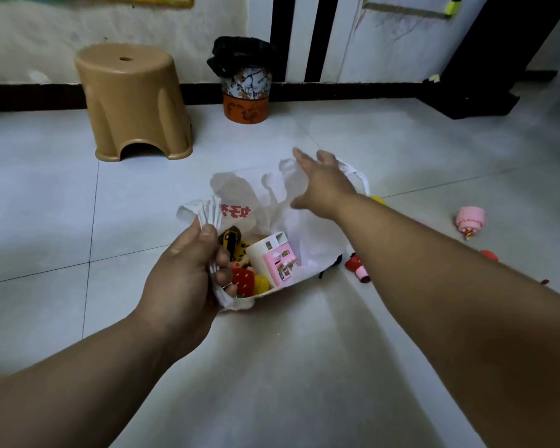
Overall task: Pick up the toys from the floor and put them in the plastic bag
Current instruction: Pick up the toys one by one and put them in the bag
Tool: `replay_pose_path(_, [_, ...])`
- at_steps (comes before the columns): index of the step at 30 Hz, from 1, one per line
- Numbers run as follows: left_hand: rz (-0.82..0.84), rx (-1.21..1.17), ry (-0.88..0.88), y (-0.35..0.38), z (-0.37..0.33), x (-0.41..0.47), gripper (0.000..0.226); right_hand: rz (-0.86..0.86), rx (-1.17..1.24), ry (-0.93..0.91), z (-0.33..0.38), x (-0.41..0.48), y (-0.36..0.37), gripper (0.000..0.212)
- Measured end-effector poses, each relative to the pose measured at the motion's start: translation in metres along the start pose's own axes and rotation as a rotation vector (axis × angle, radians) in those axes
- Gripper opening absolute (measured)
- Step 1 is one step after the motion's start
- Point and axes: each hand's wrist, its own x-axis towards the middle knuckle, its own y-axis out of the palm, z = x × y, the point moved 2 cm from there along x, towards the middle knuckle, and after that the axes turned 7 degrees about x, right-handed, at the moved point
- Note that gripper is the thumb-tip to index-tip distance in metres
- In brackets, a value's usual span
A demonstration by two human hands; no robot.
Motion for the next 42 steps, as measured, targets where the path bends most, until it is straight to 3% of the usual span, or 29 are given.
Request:
replay_pose_path(3, [0.016,0.01,-0.005,-0.001,0.002,0.003,0.024,-0.007,-0.121,-0.013,-0.003,-0.003,0.015,0.079])
replay_pose_path(7, [0.02,0.05,-0.007,-0.003,0.005,0.005,0.021,-0.198,-0.269,-0.111,0.013,0.003,0.015,0.09])
replay_pose_path(11, [0.009,0.042,-0.016,-0.005,0.005,0.005,0.028,-0.154,-0.345,-0.158,0.027,0.02,0.017,0.027])
replay_pose_path(13, [0.002,0.025,-0.01,-0.005,0.002,0.006,0.026,-0.188,-0.22,-0.144,0.033,0.029,0.015,0.022])
replay_pose_path(16, [-0.006,0.011,-0.002,-0.007,0.0,0.008,0.023,-0.379,0.118,-0.081,0.046,0.033,-0.002,0.017])
replay_pose_path(18, [-0.013,0.024,-0.005,-0.01,0.0,0.009,0.022,-0.379,0.289,-0.084,0.051,0.029,-0.008,0.017])
replay_pose_path(20, [-0.009,0.043,0.0,-0.013,0.0,0.01,0.021,-0.254,0.312,-0.136,0.049,0.015,-0.004,0.024])
replay_pose_path(23, [0.02,0.09,0.009,-0.015,0.004,0.01,0.021,-0.156,0.162,-0.242,0.029,-0.029,0.01,0.038])
replay_pose_path(27, [0.054,0.149,0.009,-0.015,0.011,0.004,0.02,-0.045,0.021,-0.375,-0.009,-0.12,0.037,0.037])
replay_pose_path(35, [0.054,0.263,0.055,-0.019,0.024,0.004,0.021,0.633,-0.308,-0.15,-0.144,-0.299,0.08,0.05])
replay_pose_path(40, [0.093,0.272,0.06,-0.023,0.033,0.001,0.017,0.992,-0.402,-0.111,-0.191,-0.373,0.101,0.089])
replay_pose_path(42, [0.092,0.278,0.058,-0.019,0.033,0.0,0.022,1.059,-0.501,-0.093,-0.203,-0.389,0.11,0.098])
